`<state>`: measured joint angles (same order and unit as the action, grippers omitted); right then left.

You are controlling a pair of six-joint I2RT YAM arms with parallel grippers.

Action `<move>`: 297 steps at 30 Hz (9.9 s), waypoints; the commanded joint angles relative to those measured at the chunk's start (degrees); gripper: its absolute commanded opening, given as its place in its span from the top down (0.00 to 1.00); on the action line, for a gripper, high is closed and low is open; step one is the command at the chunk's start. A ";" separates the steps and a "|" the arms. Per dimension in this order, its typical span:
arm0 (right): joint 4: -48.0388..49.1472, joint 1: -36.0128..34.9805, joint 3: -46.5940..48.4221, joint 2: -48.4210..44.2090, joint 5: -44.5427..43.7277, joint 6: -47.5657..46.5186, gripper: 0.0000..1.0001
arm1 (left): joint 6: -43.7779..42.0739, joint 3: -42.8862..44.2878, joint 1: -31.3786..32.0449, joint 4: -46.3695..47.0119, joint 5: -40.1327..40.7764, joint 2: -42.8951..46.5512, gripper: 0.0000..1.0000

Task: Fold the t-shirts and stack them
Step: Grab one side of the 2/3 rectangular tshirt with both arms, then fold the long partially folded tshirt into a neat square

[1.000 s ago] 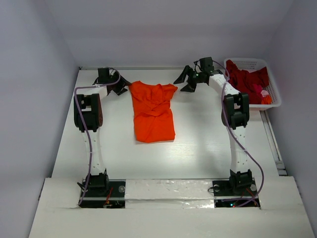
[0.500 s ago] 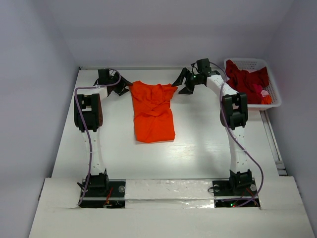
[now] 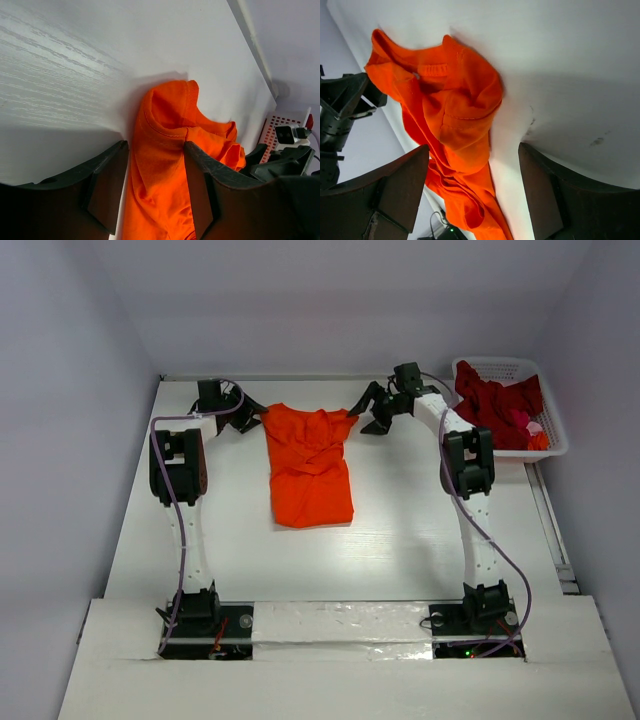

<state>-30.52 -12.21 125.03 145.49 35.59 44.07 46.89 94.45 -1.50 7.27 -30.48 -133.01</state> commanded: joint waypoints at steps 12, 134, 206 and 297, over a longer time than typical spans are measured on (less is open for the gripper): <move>-2.79 -1.59 10.14 3.66 -2.64 4.09 0.25 | -0.58 -1.55 -0.17 -0.59 -0.46 2.14 0.54; 10.22 -3.79 -33.34 -21.30 -9.67 3.56 1.00 | -3.56 -32.84 5.72 -2.17 2.71 25.42 1.00; -2.52 -4.58 -26.60 -22.01 -19.69 -4.26 0.23 | -2.07 -24.32 5.10 -6.04 6.93 19.99 0.40; -0.94 -5.11 -33.45 -19.81 -14.67 -2.15 1.00 | -8.66 -15.88 9.50 -21.68 8.68 13.57 1.00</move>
<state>-32.08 -16.93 91.02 124.22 21.63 43.03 39.46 77.89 7.79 -11.03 -23.55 -118.08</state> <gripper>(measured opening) 0.035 0.010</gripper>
